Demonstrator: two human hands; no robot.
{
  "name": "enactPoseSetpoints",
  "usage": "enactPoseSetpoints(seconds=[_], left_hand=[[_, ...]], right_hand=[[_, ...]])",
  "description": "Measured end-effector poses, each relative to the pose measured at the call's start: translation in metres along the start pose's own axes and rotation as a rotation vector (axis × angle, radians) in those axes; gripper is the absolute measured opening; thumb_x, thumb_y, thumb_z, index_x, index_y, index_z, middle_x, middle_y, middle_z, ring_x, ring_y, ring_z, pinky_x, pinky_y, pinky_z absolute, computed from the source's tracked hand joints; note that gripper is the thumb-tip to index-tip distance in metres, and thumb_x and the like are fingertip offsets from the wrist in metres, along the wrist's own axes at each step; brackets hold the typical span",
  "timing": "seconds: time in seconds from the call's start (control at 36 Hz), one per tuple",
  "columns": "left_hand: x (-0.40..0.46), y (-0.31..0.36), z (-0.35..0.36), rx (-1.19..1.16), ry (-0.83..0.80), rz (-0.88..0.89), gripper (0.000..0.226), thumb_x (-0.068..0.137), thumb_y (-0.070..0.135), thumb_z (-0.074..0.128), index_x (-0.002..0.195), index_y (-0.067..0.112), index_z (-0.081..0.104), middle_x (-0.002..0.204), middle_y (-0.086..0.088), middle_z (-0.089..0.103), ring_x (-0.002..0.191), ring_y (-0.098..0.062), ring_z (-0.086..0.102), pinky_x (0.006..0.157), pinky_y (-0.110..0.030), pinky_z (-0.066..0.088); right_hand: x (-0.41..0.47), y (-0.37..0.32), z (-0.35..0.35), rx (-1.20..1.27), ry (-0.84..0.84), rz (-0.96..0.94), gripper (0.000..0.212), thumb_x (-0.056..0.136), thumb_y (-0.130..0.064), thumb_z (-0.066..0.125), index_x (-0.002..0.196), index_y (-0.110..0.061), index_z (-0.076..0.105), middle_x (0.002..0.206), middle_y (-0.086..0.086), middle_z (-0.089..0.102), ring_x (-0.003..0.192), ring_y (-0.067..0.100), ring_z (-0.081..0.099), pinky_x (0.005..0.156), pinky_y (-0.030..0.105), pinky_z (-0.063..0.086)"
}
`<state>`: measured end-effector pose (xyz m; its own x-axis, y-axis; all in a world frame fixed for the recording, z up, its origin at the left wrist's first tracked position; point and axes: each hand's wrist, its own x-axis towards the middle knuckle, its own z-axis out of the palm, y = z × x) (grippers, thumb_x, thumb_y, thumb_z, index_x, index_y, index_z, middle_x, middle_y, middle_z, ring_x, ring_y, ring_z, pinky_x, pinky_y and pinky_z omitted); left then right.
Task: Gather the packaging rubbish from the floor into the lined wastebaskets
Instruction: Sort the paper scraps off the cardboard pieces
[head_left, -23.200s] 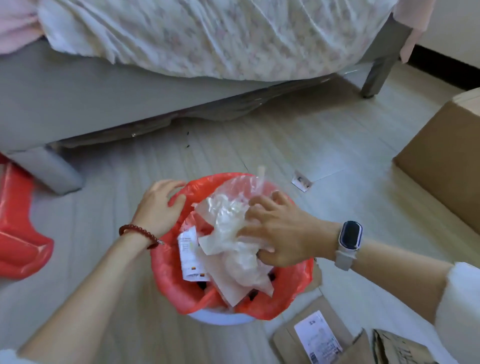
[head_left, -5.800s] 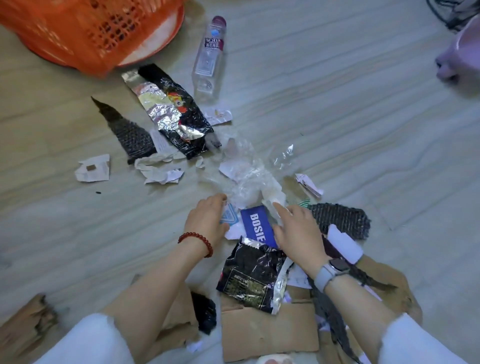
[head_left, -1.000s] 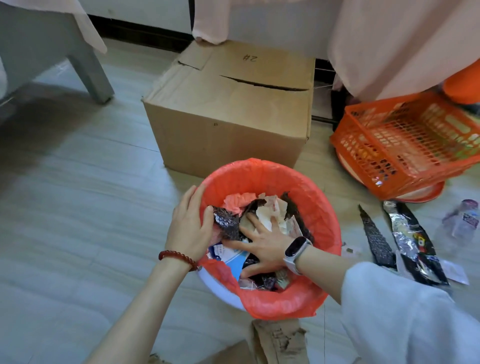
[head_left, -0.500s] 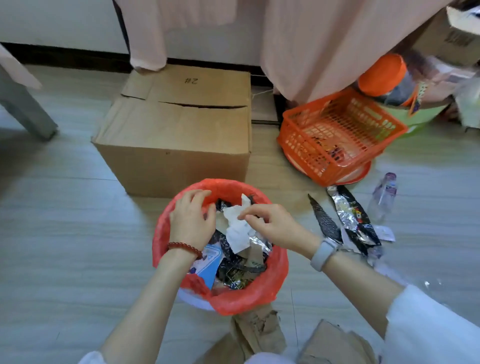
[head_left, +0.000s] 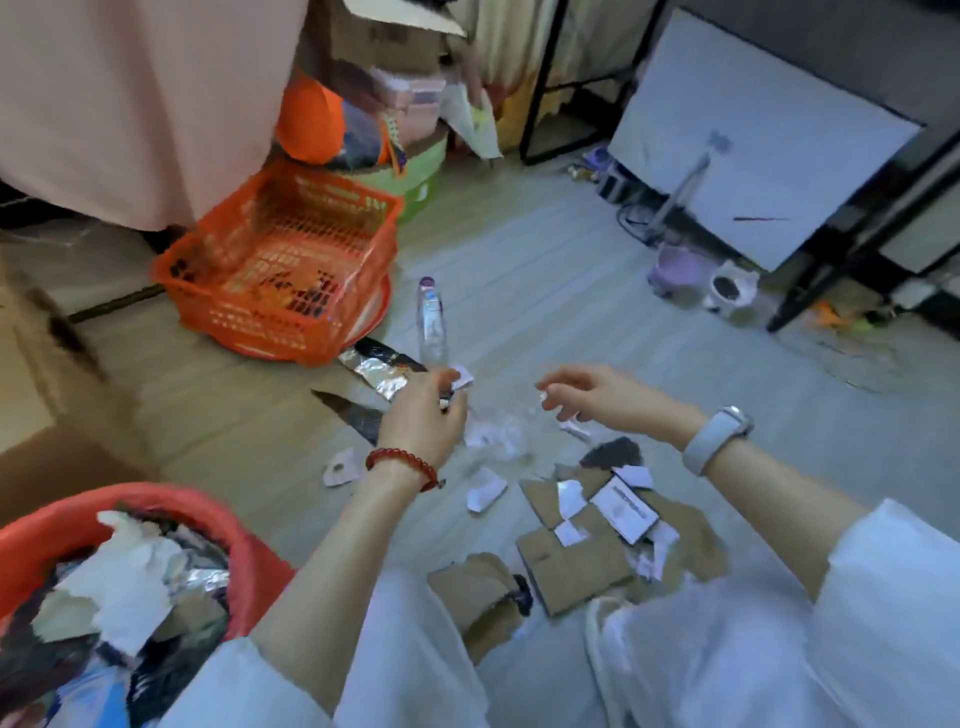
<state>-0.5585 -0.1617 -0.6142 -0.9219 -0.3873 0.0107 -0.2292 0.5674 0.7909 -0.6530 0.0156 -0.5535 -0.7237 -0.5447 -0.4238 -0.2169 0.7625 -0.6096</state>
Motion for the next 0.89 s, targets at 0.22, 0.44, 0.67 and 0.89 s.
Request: enactPoseSetpoints(seconds=[0.22, 0.44, 0.67, 0.89], left_hand=[[0.011, 0.027, 0.162, 0.074, -0.408, 0.027, 0.036, 0.092, 0.021, 0.046, 0.126, 0.012, 0.05, 0.127, -0.01, 0.052, 0.112, -0.025, 0.053, 0.094, -0.036, 0.044], [-0.01, -0.018, 0.304, 0.244, -0.636, -0.107, 0.043, 0.09, 0.016, 0.048, 0.132, 0.011, 0.044, 0.137, -0.013, 0.038, 0.123, -0.027, 0.041, 0.097, -0.031, 0.036], [-0.011, -0.066, 0.364, 0.495, -0.553, -0.141, 0.048, 0.089, 0.023, 0.05, 0.135, 0.019, 0.039, 0.146, -0.008, 0.028, 0.133, -0.03, 0.023, 0.1, -0.045, 0.035], [0.005, -0.079, 0.388, 0.64, -0.623, -0.08, 0.072, 0.084, 0.04, 0.058, 0.142, 0.04, 0.015, 0.155, 0.001, 0.001, 0.139, -0.028, 0.009, 0.103, -0.049, 0.026]], right_hand=[[-0.041, 0.163, -0.052, 0.139, 0.173, 0.277, 0.021, 0.096, -0.021, 0.045, 0.112, -0.017, 0.058, 0.099, 0.003, 0.064, 0.083, 0.015, 0.061, 0.07, 0.022, 0.044], [-0.045, 0.347, 0.028, 0.047, 0.167, 0.489, 0.031, 0.089, -0.012, 0.052, 0.12, -0.012, 0.058, 0.115, 0.016, 0.061, 0.108, 0.029, 0.057, 0.093, 0.034, 0.042], [-0.013, 0.417, 0.112, -0.037, 0.075, 0.558, 0.078, 0.082, -0.046, 0.058, 0.146, -0.03, 0.015, 0.151, 0.008, 0.013, 0.139, 0.031, 0.013, 0.112, 0.038, 0.021], [0.002, 0.436, 0.146, -0.217, 0.164, 0.53, 0.082, 0.079, -0.02, 0.06, 0.145, -0.029, 0.012, 0.149, 0.013, 0.004, 0.126, 0.037, 0.024, 0.093, 0.04, 0.04]])
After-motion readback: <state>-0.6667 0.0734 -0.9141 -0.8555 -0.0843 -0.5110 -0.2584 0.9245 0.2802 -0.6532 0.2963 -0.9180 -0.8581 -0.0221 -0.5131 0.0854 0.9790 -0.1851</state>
